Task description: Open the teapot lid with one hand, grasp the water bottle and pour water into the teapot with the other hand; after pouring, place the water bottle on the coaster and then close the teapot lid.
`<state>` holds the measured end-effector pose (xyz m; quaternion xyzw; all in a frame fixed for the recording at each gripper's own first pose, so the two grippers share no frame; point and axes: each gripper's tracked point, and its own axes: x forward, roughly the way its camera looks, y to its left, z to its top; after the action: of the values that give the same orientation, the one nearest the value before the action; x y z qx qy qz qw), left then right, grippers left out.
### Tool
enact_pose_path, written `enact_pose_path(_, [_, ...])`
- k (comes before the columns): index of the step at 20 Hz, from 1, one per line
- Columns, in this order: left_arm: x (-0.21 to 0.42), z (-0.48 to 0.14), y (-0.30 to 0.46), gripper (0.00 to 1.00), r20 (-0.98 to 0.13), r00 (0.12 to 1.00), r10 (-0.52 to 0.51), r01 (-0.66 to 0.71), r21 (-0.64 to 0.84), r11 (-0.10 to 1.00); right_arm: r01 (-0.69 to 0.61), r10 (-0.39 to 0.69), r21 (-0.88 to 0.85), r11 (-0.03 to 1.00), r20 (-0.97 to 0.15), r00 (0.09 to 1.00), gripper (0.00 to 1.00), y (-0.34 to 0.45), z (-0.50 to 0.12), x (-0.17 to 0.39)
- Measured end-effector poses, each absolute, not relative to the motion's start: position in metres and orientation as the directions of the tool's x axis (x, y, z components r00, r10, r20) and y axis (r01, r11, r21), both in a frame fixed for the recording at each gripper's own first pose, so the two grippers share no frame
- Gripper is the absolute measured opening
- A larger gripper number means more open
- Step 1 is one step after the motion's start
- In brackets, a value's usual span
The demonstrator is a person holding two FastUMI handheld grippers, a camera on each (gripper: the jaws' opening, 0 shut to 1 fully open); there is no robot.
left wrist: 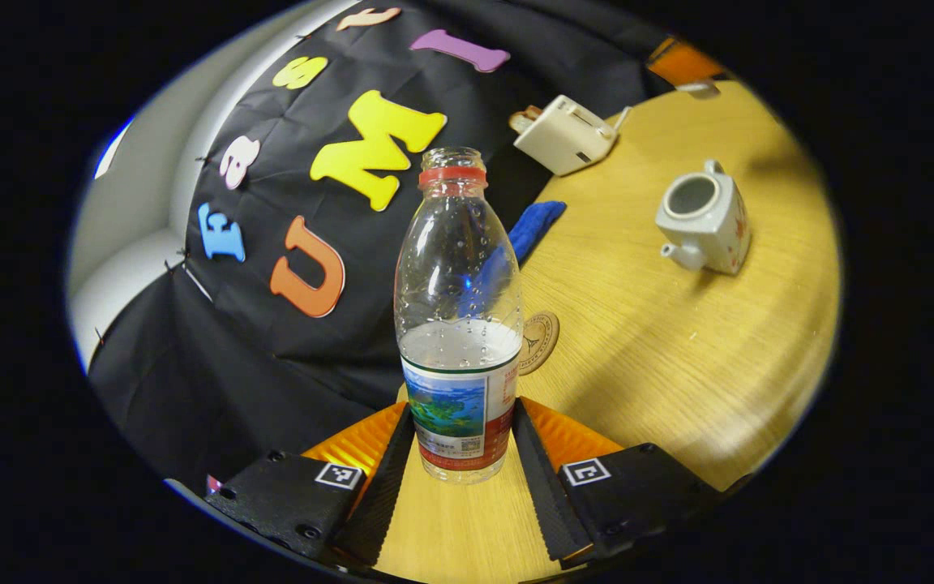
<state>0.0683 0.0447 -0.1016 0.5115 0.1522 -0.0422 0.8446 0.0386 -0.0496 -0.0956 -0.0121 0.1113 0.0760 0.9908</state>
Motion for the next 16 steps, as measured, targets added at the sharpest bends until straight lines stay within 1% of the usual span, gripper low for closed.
enact_pose_path(2, [0.066, -0.103, 0.043, 0.74, -0.291, 0.953, 0.089, 0.245, 0.907, 0.344, -0.149, 0.144, -0.004, 0.989, -0.225, 0.964, 0.00, -0.056, -0.097, 0.036])
enact_pose_path(4, [0.066, -0.104, 0.037, 0.74, -0.281, 0.956, 0.080, 0.254, 0.935, 0.247, -0.141, 0.139, 0.006, 0.990, -0.222, 0.965, 0.00, -0.062, -0.099, 0.035])
enact_pose_path(9, [0.068, -0.093, 0.019, 0.74, -0.258, 0.965, 0.051, 0.254, 0.964, 0.081, -0.127, 0.130, 0.028, 0.991, -0.222, 0.966, 0.00, -0.074, -0.102, 0.031])
enact_pose_path(11, [0.065, -0.089, 0.017, 0.74, -0.233, 0.971, 0.054, 0.233, 0.972, 0.017, -0.123, 0.127, 0.033, 0.992, -0.224, 0.966, 0.00, -0.079, -0.104, 0.029])
enact_pose_path(14, [0.065, -0.090, 0.016, 0.74, -0.234, 0.971, 0.054, 0.236, 0.970, -0.050, -0.115, 0.121, 0.039, 0.993, -0.224, 0.967, 0.00, -0.084, -0.105, 0.028])
enact_pose_path(15, [0.066, -0.090, 0.014, 0.74, -0.233, 0.971, 0.053, 0.237, 0.969, -0.071, -0.114, 0.120, 0.040, 0.993, -0.223, 0.967, 0.02, -0.086, -0.105, 0.027])
enact_pose_path(16, [0.065, -0.090, 0.013, 0.74, -0.232, 0.971, 0.052, 0.236, 0.967, -0.094, -0.113, 0.120, 0.042, 0.993, -0.222, 0.968, 0.00, -0.087, -0.106, 0.026])
